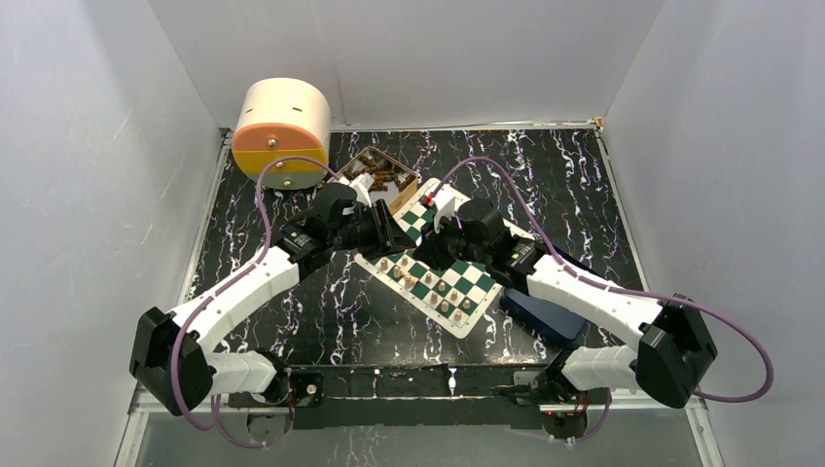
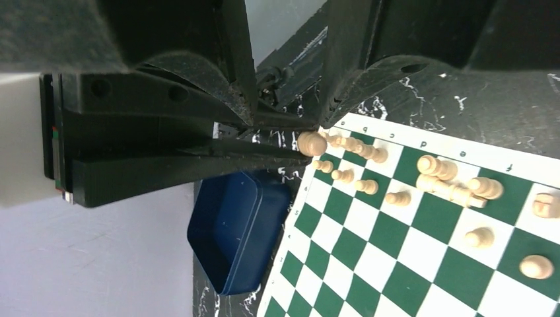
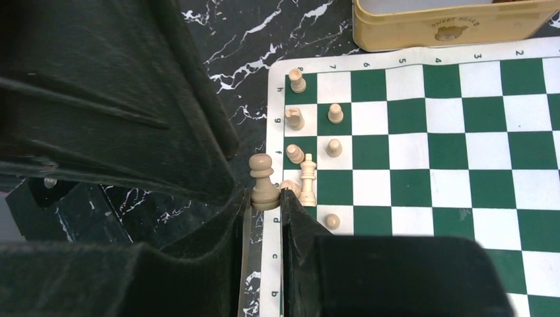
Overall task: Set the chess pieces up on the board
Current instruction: Place the chess piece on the chessboard.
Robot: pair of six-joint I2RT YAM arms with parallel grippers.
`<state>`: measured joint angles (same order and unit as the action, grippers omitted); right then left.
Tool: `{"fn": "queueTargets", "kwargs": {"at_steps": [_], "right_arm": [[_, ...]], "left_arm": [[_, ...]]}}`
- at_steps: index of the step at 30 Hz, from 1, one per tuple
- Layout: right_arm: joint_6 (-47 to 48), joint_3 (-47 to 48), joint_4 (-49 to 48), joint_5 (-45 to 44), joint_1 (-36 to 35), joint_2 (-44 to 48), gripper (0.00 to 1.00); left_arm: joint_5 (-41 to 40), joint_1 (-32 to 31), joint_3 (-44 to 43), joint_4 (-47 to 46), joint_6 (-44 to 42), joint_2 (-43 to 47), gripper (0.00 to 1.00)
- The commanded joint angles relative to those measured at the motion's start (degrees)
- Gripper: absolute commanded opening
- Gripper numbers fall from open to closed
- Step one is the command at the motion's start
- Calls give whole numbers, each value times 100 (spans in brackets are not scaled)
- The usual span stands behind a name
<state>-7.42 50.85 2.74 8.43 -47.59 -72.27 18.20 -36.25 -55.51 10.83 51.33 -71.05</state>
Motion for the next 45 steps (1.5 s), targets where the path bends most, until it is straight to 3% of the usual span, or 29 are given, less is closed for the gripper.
{"fn": "queueTargets", "kwargs": {"at_steps": [1, 16, 20, 28, 31, 35, 38, 39, 45], "right_arm": [[-88, -103, -602, 244, 4, 276, 20], [-84, -260, -696, 256, 4, 501, 20], [-118, -289, -699, 202, 5, 503, 20], [-132, -348, -655, 164, 7, 470, 21], [-213, -364, -488, 63, 5, 526, 33], [-426, -537, -285, -284, 9, 805, 63], [-667, -720, -16, -561, 10, 1156, 93], [-757, -782, 32, -668, 10, 1281, 98], [-1244, -1020, 440, -1508, 7, 2116, 99]], "left_arm": [[406, 35, -48, -378, 346, -51, 38], [162, 57, -26, -409, 495, -326, 35], [200, 57, 0, -436, 517, -361, 30], [220, 57, -7, -440, 226, -399, 10], [-28, 58, -171, -241, -344, -434, 9], [-598, -49, -217, -212, -1155, -462, 8], [-1110, -225, -149, -294, -1838, -547, 8], [-1221, -284, -106, -392, -1985, -589, 8], [-1990, -887, 212, -1280, -2704, -987, 8]]}}
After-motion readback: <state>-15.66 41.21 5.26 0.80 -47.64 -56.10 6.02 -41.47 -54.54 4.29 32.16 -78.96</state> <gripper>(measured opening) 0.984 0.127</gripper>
